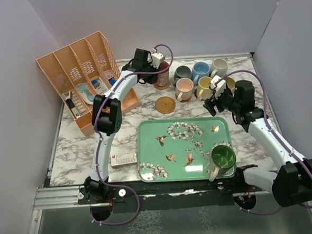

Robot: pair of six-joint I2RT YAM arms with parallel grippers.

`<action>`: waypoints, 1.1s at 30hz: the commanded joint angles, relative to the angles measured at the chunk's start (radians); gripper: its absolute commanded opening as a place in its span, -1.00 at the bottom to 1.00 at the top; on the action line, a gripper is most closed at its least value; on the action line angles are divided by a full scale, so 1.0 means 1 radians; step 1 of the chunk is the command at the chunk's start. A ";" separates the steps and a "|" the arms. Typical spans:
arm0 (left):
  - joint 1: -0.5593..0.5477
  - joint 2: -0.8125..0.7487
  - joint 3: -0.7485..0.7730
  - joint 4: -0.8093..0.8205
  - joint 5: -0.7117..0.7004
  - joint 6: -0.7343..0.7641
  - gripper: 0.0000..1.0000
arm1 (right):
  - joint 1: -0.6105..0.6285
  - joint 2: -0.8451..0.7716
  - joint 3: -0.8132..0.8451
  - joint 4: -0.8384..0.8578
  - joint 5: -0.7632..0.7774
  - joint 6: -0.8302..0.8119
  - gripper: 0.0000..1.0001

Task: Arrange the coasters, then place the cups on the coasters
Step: Place the cup on the coaster.

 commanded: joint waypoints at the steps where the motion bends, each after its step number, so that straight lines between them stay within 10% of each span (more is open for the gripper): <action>1: -0.008 -0.024 0.060 0.075 -0.005 0.019 -1.00 | -0.005 -0.021 -0.010 0.007 0.010 -0.008 0.49; 33: -0.024 -0.098 -0.064 0.108 -0.023 -0.001 -0.79 | -0.005 -0.018 -0.004 0.001 0.015 -0.011 0.50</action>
